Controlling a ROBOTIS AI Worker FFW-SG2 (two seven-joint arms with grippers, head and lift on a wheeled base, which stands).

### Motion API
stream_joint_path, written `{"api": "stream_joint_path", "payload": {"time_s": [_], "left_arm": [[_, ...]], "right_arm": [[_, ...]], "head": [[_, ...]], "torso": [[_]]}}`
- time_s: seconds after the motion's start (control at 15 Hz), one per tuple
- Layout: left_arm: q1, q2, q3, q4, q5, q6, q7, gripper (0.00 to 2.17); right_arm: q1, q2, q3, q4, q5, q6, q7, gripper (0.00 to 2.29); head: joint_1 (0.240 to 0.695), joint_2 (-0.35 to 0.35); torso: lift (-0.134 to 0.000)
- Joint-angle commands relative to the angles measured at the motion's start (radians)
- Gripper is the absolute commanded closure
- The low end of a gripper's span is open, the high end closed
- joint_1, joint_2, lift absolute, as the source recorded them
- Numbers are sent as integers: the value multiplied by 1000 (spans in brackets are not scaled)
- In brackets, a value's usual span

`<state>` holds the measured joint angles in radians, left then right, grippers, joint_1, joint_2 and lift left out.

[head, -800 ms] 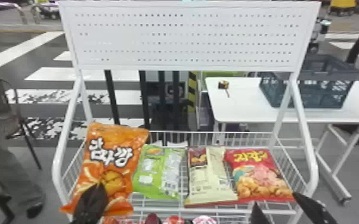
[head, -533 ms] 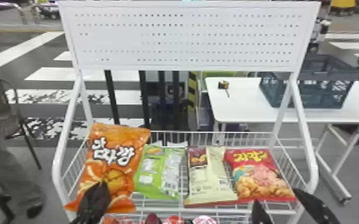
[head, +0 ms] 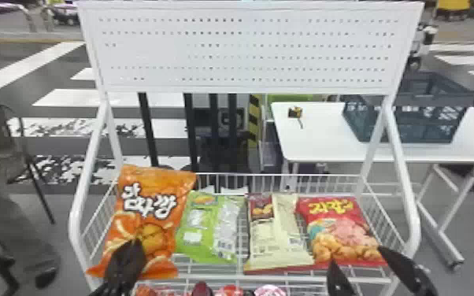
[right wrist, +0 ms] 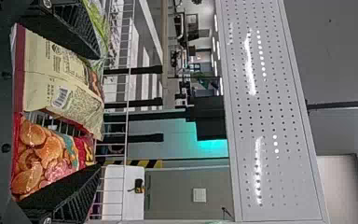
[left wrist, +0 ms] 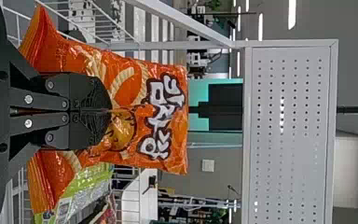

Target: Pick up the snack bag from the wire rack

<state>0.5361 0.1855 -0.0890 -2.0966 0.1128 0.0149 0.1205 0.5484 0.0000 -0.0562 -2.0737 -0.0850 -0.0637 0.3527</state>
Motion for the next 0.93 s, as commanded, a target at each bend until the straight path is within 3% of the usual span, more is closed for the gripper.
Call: {"api": "stream_joint_path", "payload": {"time_s": [0.0,0.47,0.87], "left_arm": [[-13,0,-3,9,5,3,-1,2108],[-16,3,-20,0,2,3,1,2108],[-16,-3,-20,-3,-7,3,-1,2108]], "right_arm": [[2,1,-5,0,-2,2,-1,46],[-11,1,-30,9,-1,14,-37,46],[-297,1,-34,319,10,75,-55,87]], "head": [[499,0],[499,0],[499,0]], "torso": [[0],[0],[0]]}}
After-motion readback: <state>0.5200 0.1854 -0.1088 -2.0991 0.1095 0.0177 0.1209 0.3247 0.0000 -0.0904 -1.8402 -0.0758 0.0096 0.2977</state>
